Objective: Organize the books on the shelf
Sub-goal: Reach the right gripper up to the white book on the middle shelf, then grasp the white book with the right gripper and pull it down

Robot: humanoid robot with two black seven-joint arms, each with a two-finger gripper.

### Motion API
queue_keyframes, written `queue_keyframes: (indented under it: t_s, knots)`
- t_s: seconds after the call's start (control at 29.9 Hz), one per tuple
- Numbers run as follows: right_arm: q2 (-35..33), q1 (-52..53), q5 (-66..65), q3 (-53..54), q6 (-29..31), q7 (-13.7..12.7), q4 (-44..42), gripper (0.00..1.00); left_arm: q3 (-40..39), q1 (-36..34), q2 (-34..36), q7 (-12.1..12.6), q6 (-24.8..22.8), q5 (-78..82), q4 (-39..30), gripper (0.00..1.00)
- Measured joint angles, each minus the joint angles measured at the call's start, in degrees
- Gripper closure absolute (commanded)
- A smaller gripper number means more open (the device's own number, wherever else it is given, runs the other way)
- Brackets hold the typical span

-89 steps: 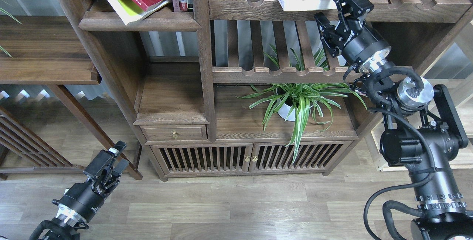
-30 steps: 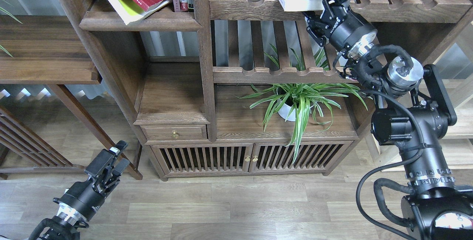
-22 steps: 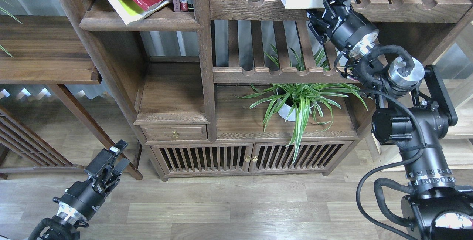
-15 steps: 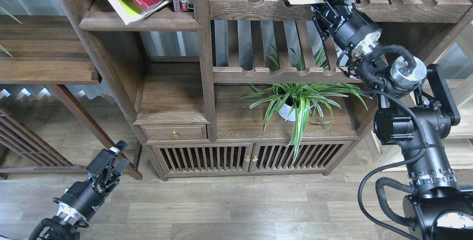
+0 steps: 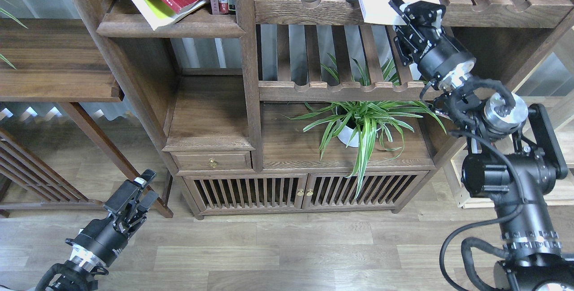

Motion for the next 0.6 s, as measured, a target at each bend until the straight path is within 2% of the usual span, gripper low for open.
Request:
queue_keyframes:
  t_s: [0.3, 0.6]
  knots:
    - [0.17, -3.38, 3.46, 0.79, 3.55, -0.19, 4.58, 0.84, -0.04, -2.43, -0.12, 0.0, 0.0, -2.21, 1.34, 0.03]
    - [-0.09, -3.75, 5.77, 3.07, 4.54, -0.73, 6.02, 0.85, 1.09, -3.07, 0.01, 0.0, 0.0, -2.23, 1.8, 0.03]
